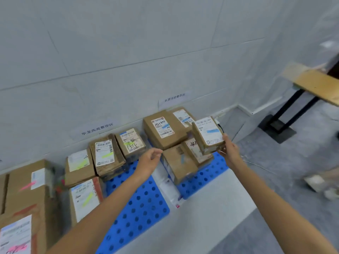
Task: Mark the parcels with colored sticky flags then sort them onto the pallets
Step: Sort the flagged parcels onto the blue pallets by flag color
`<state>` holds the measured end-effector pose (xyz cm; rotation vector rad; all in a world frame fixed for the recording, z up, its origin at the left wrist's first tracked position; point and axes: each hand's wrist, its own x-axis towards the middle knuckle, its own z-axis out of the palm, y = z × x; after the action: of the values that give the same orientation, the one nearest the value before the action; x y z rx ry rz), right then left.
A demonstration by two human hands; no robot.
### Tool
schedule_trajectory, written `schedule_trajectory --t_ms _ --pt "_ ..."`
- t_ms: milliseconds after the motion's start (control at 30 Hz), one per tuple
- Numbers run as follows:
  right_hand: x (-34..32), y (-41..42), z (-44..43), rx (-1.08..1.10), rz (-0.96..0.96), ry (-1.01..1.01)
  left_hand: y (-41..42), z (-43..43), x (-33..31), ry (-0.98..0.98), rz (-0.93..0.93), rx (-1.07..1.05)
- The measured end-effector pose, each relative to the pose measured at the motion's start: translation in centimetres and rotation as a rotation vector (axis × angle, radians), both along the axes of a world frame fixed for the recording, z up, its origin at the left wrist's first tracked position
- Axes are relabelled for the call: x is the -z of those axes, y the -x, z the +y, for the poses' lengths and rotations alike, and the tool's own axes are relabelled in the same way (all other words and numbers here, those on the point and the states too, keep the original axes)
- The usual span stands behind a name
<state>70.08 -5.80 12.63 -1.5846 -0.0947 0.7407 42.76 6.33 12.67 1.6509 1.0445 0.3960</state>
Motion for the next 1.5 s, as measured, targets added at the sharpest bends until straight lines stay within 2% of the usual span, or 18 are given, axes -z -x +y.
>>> schedule_trajectory --t_ms 267,367,533,633,900,1233,1300,1367,1433,1500 --pt "5.1 -8.7 0.4 -0.013 -0.001 0.078 -7.4 1.4 1.4 -0.016 -0.033 0.009" --pt "6.9 -10.2 1.1 0.043 0.008 0.093 -8.8 2.3 3.1 -0.014 -0.034 0.014" --pt "11.1 -11.1 3.6 0.004 0.039 0.158 -9.6 3.2 5.6 -0.03 -0.042 0.035" --pt "13.1 -11.0 4.8 0.005 0.037 0.214 -9.1 3.2 6.5 -0.022 -0.054 0.022" --pt "13.6 -10.3 5.8 -0.159 -0.241 0.349 -6.1 4.1 7.0 -0.078 -0.004 0.007" --pt "11.8 -8.7 7.9 -0.174 -0.157 0.436 1.1 4.9 5.4 -0.067 0.008 -0.069" --pt "10.7 -8.0 7.9 -0.238 -0.291 0.555 2.7 4.9 4.9 -0.056 0.0 -0.111" --pt "9.0 -6.7 7.9 -0.272 -0.547 0.67 4.4 4.6 4.2 -0.038 -0.022 -0.144" --pt "6.7 -4.3 8.4 -0.325 -0.745 0.635 5.9 4.3 3.4 -0.034 -0.04 -0.147" --pt "4.4 -0.9 9.2 -0.402 -0.841 0.53 7.6 4.1 2.4 -0.03 -0.05 -0.144"
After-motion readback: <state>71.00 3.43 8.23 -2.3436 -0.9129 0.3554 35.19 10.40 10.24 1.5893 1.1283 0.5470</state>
